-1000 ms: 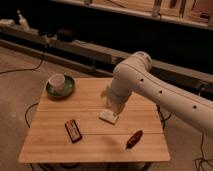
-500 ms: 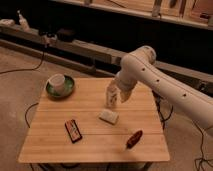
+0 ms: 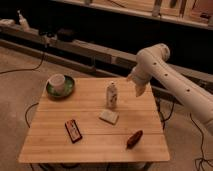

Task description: Move the arm in a circular motion

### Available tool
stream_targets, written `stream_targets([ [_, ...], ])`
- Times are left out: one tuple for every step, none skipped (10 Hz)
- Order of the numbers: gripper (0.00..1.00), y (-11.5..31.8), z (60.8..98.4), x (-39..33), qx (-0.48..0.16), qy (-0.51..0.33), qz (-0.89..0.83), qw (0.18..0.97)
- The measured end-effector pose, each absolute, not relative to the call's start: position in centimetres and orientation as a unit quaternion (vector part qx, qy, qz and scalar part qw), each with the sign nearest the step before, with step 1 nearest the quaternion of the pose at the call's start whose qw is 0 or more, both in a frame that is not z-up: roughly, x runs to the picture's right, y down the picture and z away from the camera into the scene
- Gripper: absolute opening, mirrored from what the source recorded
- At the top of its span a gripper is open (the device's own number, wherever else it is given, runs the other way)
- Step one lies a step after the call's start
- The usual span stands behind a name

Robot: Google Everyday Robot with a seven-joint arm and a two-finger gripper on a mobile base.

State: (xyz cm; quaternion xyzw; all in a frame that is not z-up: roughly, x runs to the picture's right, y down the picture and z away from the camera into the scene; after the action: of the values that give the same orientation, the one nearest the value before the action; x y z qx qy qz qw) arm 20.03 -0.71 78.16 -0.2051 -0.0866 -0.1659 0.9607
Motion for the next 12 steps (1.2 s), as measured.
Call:
stream_targets([
  [0.65, -0.7, 78.6, 22.7, -0.209, -0.068, -0.151, 0.964],
  [0.65, -0.4, 78.6, 25.6, -0.213, -0.044, -0.136, 0.966],
  [0.65, 0.1, 78.4, 28.3, -0.217, -0.021, -0.119, 0.969],
  [0.65, 0.7, 77.9, 30.4, -0.219, 0.0, -0.106, 0.97],
  [0.65, 1.8, 77.0, 32.1, -0.219, 0.018, -0.093, 0.971],
  [0.65, 3.0, 75.9, 32.8, -0.221, 0.027, -0.083, 0.971],
  [0.65, 4.5, 74.6, 33.3, -0.223, 0.037, -0.072, 0.971],
  [0.65, 6.2, 73.4, 33.6, -0.229, 0.046, -0.058, 0.971],
  [0.65, 8.6, 71.6, 34.0, -0.245, 0.064, -0.035, 0.967],
  [0.65, 10.9, 69.5, 34.5, -0.26, 0.084, -0.013, 0.962],
  [0.65, 13.1, 67.5, 34.5, -0.273, 0.101, 0.006, 0.957],
  [0.65, 15.2, 65.2, 33.7, -0.281, 0.113, 0.022, 0.953],
])
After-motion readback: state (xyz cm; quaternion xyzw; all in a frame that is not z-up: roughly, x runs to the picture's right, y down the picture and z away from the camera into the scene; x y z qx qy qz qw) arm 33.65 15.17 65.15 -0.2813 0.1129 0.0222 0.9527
